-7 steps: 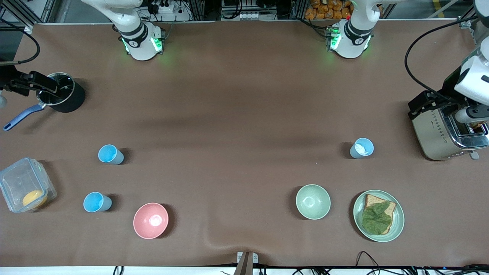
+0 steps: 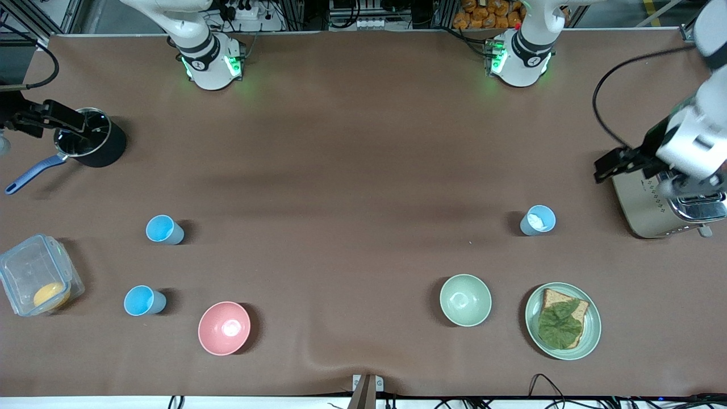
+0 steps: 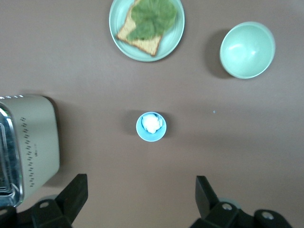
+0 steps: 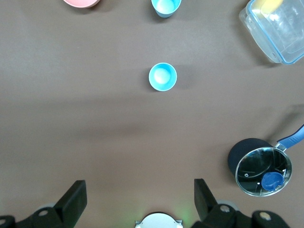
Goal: Stack blue cups with both arms
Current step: 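Reach the left gripper to the blue cup by the toaster and grasp it, then lift the cup with the left gripper while the right gripper grasps another cup, then place the cup mid-table with the left gripper while the right gripper approaches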
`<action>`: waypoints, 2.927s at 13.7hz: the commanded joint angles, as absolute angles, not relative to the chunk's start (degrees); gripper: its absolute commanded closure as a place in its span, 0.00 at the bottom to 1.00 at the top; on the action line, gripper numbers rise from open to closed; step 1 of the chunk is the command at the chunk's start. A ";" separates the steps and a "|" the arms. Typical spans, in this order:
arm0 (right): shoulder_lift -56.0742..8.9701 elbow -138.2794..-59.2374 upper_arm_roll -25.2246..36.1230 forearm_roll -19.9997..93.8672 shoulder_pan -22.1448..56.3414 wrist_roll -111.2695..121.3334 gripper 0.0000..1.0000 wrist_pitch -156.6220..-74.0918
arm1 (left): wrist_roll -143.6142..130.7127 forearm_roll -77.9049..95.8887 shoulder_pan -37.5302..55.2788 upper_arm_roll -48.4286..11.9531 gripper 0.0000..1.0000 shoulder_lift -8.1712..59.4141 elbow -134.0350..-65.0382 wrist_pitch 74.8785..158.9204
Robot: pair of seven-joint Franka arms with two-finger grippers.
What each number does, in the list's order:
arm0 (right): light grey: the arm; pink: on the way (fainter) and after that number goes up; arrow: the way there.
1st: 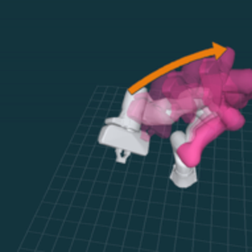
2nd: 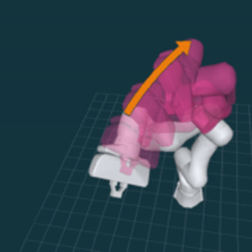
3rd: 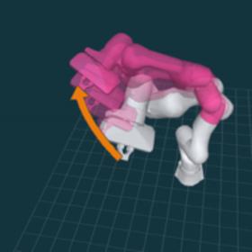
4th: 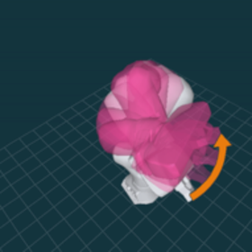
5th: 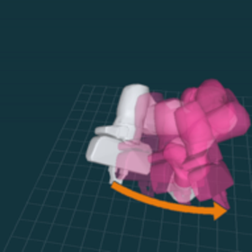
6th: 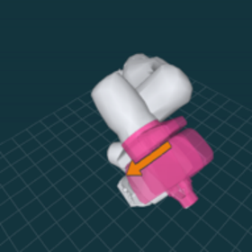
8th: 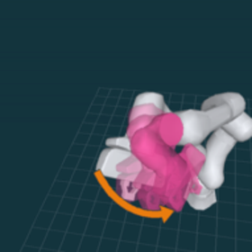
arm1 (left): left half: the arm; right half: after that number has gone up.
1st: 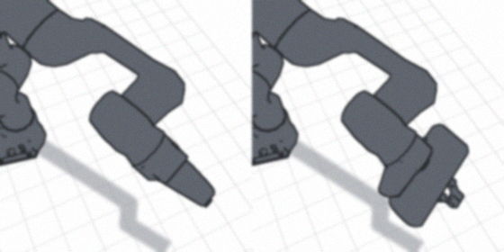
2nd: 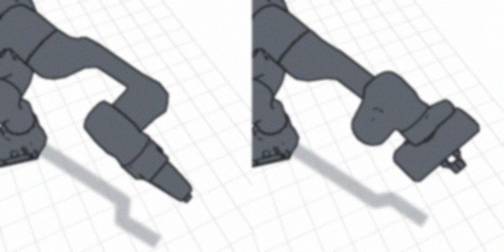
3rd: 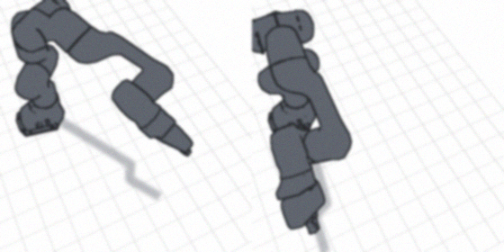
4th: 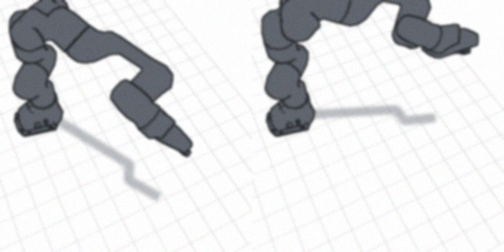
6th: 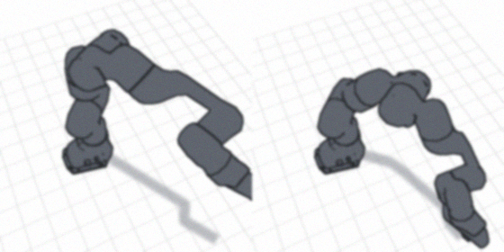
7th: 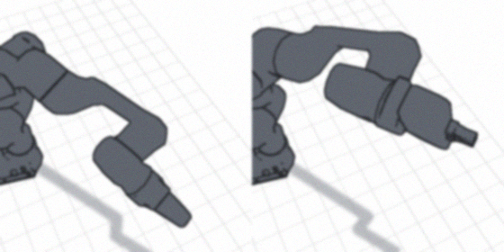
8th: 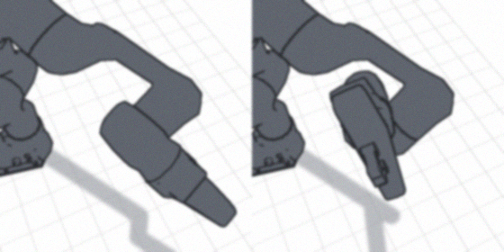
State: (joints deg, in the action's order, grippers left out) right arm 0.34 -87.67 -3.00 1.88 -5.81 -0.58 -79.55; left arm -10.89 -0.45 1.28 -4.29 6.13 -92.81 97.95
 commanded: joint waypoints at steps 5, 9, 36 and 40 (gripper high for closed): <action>-1.05 -91.14 -2.29 1.76 -5.80 -0.26 0.00 -76.99 | -9.23 -1.67 -0.97 -4.22 0.00 8.86 -119.52 132.52; -3.16 -94.83 -2.20 1.05 -6.76 -1.05 0.00 -77.78 | -9.23 -1.67 -1.05 -4.22 0.03 14.93 -122.69 138.43; -28.82 -102.04 -2.20 0.09 -11.86 -0.88 0.00 -116.53 | -55.61 -3.95 27.22 -20.39 1.00 34.51 -98.65 138.34; -30.76 -105.01 -2.29 -0.18 -11.95 -1.14 0.54 -122.67 | -59.58 -4.57 32.24 -20.21 1.00 38.23 -95.10 138.34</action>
